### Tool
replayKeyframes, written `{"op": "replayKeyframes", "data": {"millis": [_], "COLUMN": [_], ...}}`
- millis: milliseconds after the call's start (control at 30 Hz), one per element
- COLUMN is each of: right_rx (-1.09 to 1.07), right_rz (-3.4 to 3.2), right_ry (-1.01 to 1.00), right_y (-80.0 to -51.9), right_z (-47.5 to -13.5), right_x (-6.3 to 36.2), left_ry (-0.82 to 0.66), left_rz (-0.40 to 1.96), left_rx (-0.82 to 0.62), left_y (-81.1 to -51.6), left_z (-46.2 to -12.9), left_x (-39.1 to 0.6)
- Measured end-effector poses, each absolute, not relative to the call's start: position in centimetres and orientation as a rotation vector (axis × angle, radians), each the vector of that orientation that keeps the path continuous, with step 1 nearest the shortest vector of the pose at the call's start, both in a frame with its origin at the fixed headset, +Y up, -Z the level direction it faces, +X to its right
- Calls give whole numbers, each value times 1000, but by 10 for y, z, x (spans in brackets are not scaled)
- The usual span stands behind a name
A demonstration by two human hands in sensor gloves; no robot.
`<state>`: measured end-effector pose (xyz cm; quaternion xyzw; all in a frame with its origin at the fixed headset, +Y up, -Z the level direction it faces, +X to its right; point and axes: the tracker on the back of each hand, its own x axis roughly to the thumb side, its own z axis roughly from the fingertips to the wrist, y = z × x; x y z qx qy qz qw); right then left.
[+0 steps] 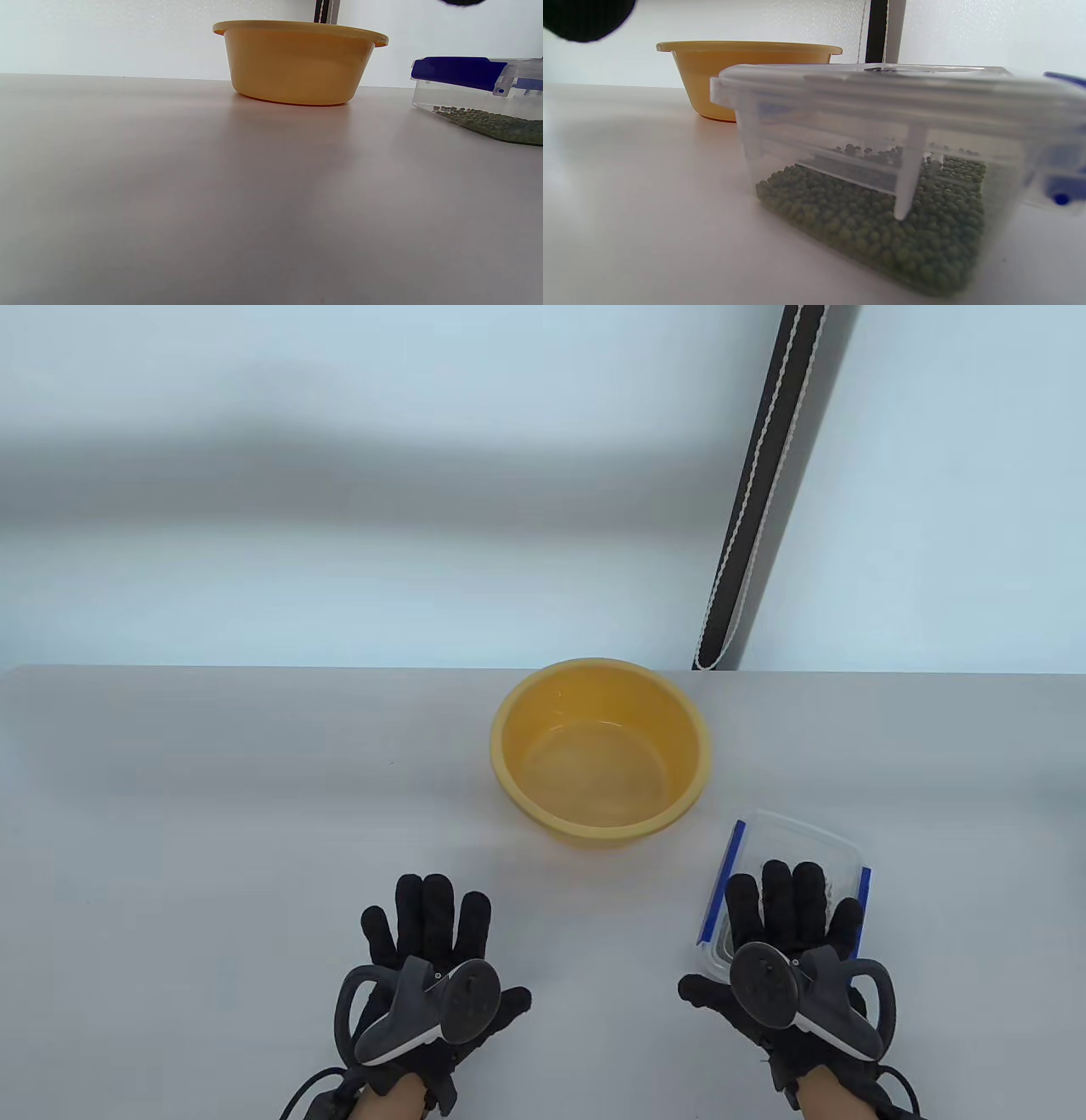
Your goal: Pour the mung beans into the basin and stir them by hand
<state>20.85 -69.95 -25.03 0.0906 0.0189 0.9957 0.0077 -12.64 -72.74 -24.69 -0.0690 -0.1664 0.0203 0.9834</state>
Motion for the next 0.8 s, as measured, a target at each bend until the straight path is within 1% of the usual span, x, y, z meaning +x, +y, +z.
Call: {"op": "replayKeyframes", "data": {"millis": [100,267,333,367,433,500,600,667,700,733,800], "right_rx": [281,236,171,105,-55,-278,-473,-520,-499,-465,-471], "right_rz": [3118,3084,3081,3073,3021,2887,2680,2606,2517,2380,2158], "right_ry": [95,124,115,114,103,111,143,191,231,242,227], "right_y": [-702,-702,-702,-703,-707,-715,-731,-740,-746,-752,-760], "right_z": [-252,-253,-255,-257,-260,-263,-266,-267,-267,-269,-269], "right_x": [209,214,220,226,239,260,288,300,307,312,317], "left_ry": [-326,-331,-330,-330,-329,-327,-313,-310,-311,-311,-311], "left_rz": [39,42,46,46,50,60,70,74,75,76,78], "left_rx": [-161,-148,-148,-149,-150,-150,-151,-155,-156,-158,-159], "left_y": [-730,-729,-730,-730,-730,-730,-731,-731,-731,-731,-731], "left_z": [-247,-247,-248,-248,-247,-247,-247,-247,-247,-247,-247], "left_x": [-126,-126,-126,-126,-127,-127,-127,-127,-127,-127,-127]}}
